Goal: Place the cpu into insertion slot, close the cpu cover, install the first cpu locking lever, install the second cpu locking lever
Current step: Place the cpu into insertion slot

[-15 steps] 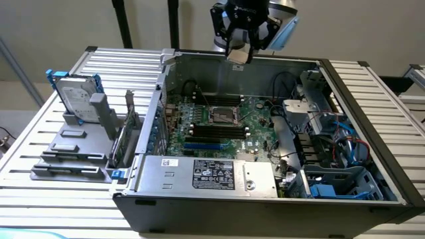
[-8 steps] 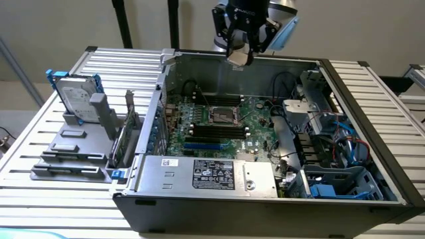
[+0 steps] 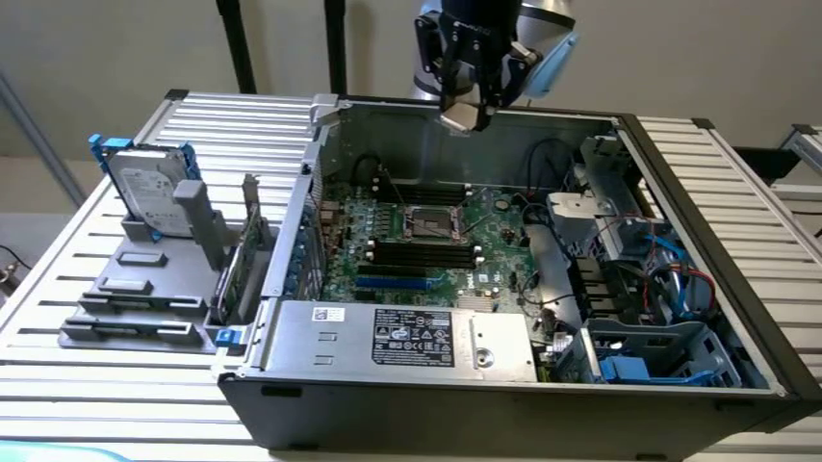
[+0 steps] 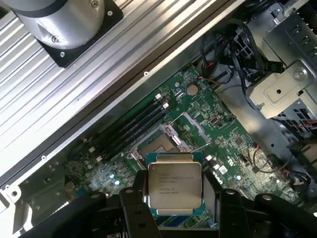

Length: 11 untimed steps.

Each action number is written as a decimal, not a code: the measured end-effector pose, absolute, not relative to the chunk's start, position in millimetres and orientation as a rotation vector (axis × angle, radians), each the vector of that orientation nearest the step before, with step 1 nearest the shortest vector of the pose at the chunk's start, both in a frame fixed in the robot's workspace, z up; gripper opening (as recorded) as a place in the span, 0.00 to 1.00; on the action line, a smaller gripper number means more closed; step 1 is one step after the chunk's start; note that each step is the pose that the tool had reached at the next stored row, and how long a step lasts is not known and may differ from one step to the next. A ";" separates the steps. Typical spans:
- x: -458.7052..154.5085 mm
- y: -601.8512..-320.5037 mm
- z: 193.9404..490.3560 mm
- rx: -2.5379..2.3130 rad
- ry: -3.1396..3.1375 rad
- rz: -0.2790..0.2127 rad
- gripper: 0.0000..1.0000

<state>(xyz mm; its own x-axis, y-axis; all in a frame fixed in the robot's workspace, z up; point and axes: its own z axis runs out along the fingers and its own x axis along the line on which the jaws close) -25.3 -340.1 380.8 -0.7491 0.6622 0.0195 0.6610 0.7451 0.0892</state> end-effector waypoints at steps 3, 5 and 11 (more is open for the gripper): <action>-25.3 -340.1 378.9 1.187 2.889 0.140 0.55; -25.3 -340.1 377.6 1.238 2.866 0.140 0.55; -25.3 -340.1 373.4 1.392 2.790 0.137 0.55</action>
